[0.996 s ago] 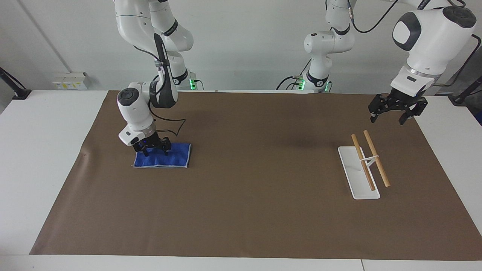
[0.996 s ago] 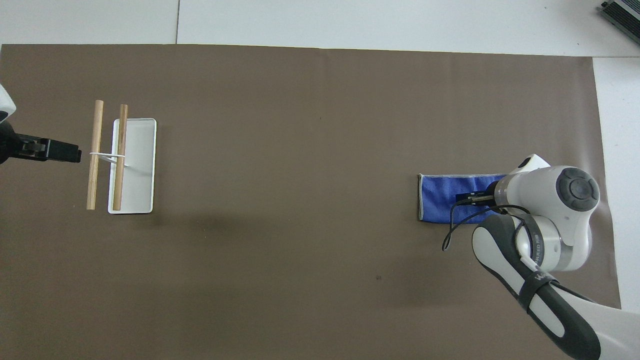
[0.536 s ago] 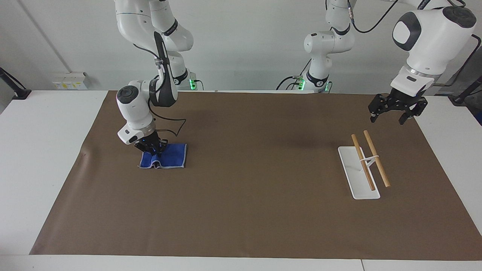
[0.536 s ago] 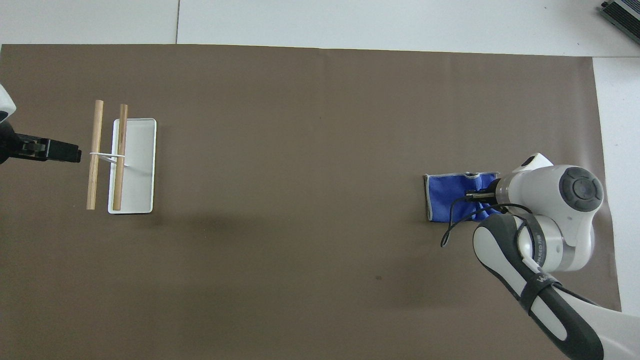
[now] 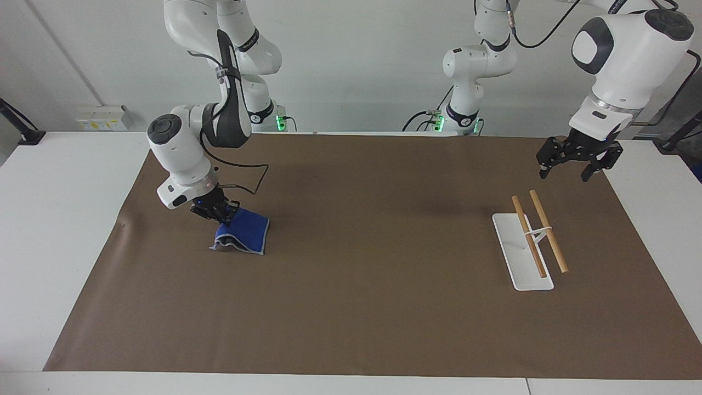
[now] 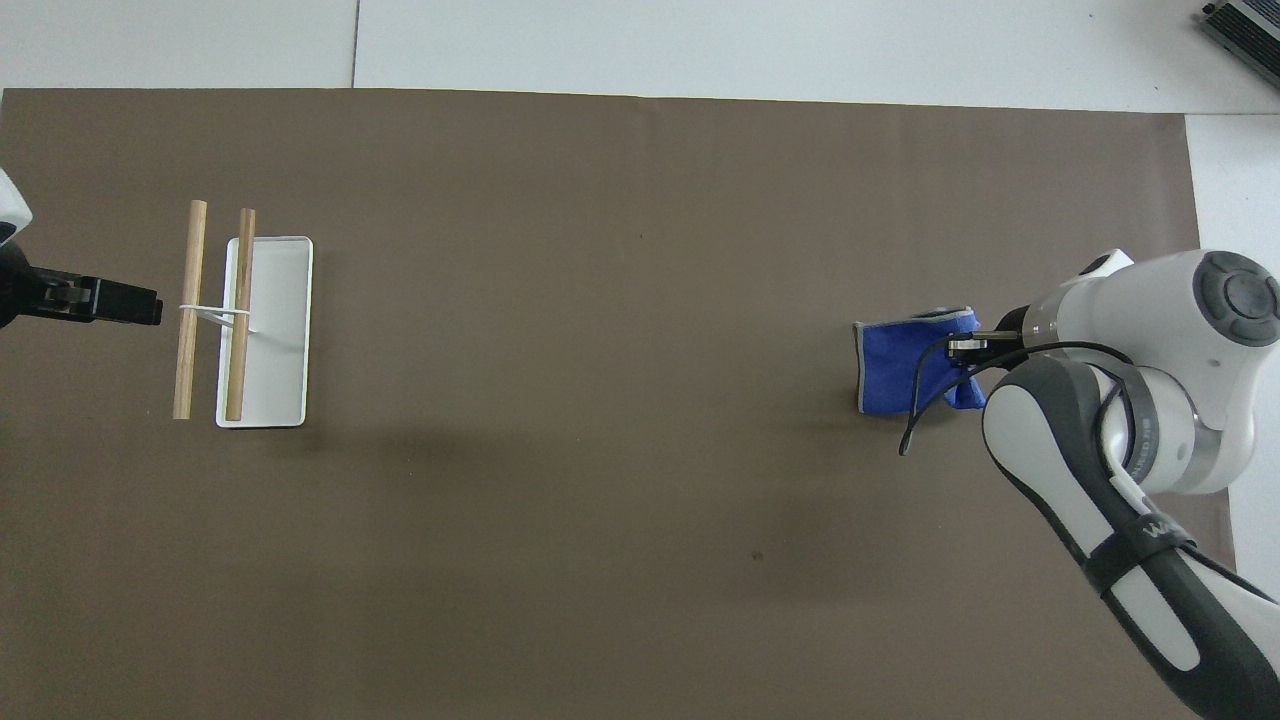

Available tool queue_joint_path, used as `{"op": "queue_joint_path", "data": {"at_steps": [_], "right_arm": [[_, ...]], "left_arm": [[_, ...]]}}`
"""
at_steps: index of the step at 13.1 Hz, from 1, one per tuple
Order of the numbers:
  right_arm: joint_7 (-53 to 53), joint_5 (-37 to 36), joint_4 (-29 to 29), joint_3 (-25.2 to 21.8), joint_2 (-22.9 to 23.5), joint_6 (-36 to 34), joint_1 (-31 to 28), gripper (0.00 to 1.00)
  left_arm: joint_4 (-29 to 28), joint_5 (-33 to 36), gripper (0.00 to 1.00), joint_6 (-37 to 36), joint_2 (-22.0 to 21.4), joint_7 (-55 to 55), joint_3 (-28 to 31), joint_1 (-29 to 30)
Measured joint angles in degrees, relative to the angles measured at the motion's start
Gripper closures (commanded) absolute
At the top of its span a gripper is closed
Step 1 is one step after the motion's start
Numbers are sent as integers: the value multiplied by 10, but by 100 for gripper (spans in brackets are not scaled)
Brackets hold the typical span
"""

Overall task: Right arm passes towel to left arm to hang
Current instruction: 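Close the right gripper on the towel edge and lift it, then carry the towel toward center while the left gripper reaches toward it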

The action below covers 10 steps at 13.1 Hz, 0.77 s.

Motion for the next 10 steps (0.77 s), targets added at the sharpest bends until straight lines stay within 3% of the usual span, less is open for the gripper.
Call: {"op": "queue_joint_path", "data": {"at_steps": [4,10], "right_arm": [[0,138,48,1,0,-53,2,100],[0,390,58,24,0,-59,2,100]], "left_arm": [[0,0,0,0,0,0,0,0],[0,-2,0,-4,0,0,-8,-5]]}}
